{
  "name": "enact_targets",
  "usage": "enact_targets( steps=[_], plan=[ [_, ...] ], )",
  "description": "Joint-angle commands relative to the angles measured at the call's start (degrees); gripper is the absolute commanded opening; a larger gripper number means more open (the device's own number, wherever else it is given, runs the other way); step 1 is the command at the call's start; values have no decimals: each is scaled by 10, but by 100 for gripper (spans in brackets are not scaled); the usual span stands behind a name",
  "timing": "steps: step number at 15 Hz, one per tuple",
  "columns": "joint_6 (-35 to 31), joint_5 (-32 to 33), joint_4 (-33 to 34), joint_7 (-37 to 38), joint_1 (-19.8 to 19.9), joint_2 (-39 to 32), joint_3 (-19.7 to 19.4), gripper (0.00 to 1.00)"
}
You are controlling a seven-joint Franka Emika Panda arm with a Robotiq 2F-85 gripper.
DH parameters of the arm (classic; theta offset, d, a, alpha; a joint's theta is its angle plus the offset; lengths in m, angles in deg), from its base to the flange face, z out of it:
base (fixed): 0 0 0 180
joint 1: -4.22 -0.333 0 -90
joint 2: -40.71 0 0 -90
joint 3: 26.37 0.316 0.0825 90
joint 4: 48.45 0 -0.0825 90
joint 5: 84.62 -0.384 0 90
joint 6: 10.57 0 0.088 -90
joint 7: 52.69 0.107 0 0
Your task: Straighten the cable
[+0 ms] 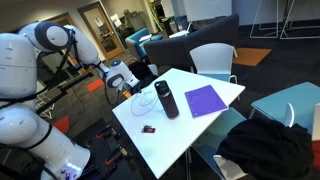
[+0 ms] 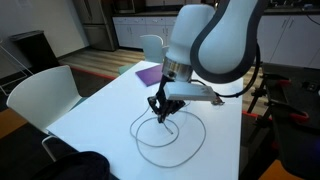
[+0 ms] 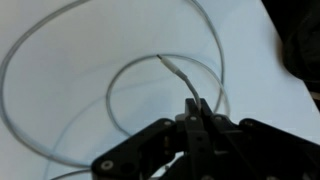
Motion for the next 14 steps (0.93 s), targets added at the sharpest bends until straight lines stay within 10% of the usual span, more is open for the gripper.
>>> enact_targets(
  steps=[1, 5, 14],
  plan=[
    [43, -10, -62, -18, 31, 127, 11, 1],
    [67, -12, -46, -76, 101, 192, 26, 1],
    [68, 0, -23, -153, 96, 216, -85, 5]
  ],
)
